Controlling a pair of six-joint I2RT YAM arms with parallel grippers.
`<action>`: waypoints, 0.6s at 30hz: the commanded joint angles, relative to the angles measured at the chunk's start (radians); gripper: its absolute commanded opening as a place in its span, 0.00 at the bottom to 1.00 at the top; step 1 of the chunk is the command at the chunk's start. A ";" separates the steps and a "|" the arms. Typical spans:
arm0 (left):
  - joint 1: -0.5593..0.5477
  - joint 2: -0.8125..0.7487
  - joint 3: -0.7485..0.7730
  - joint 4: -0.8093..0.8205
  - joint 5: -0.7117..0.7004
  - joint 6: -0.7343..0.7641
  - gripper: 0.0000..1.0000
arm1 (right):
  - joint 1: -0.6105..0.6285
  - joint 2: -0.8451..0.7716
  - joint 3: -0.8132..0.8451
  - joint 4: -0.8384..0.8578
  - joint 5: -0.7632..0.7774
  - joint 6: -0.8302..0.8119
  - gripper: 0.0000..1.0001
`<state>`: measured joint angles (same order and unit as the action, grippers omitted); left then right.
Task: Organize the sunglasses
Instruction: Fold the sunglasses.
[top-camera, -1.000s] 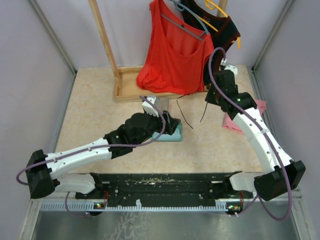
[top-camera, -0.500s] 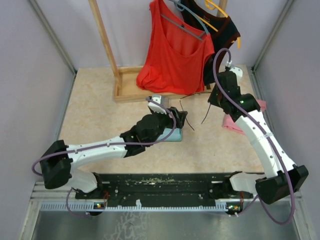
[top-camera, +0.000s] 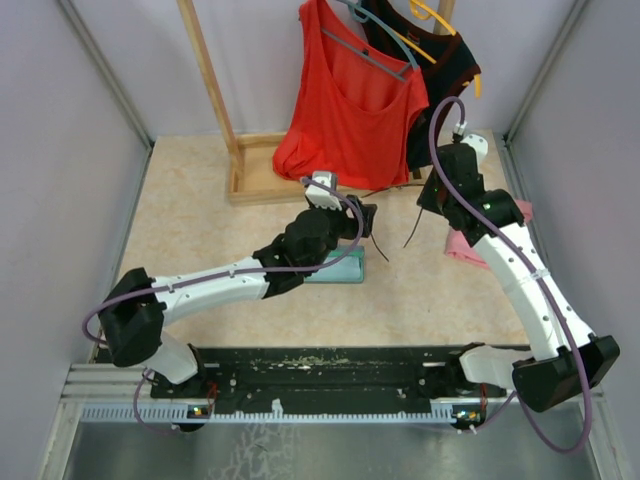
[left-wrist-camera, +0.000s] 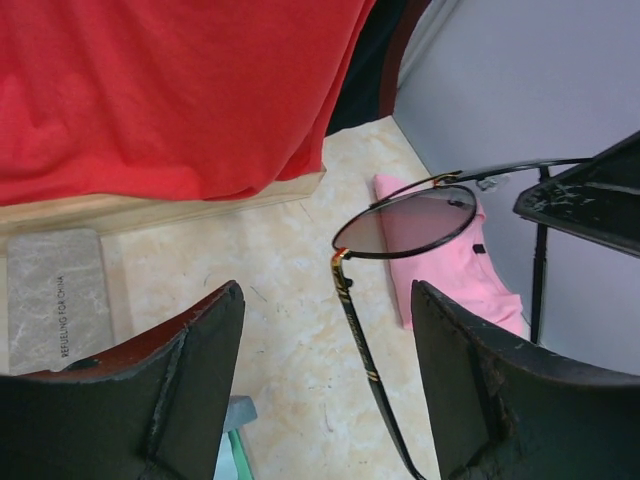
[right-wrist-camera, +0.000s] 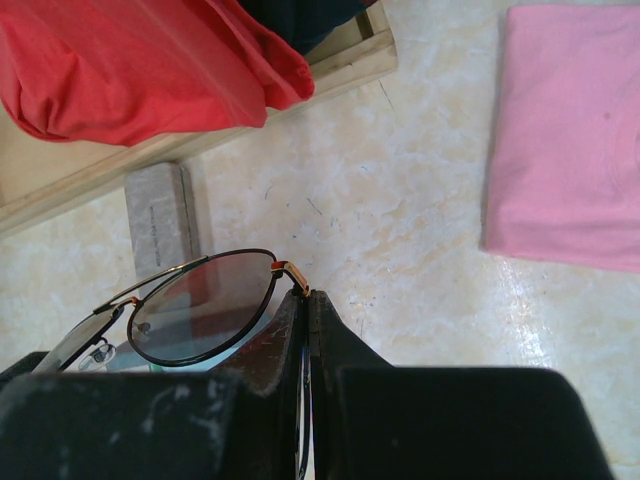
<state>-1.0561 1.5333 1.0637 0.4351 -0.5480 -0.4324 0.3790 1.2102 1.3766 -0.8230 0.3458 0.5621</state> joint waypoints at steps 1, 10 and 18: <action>0.019 0.030 0.043 -0.024 0.035 -0.008 0.73 | 0.009 -0.039 0.020 0.025 0.020 0.006 0.00; 0.038 0.066 0.067 -0.053 0.071 -0.036 0.63 | 0.009 -0.044 0.010 0.038 0.015 0.004 0.00; 0.043 0.077 0.087 -0.068 0.090 -0.045 0.35 | 0.009 -0.052 -0.006 0.052 0.012 -0.005 0.00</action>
<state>-1.0191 1.5974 1.1137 0.3729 -0.4770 -0.4679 0.3790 1.2026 1.3724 -0.8127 0.3462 0.5617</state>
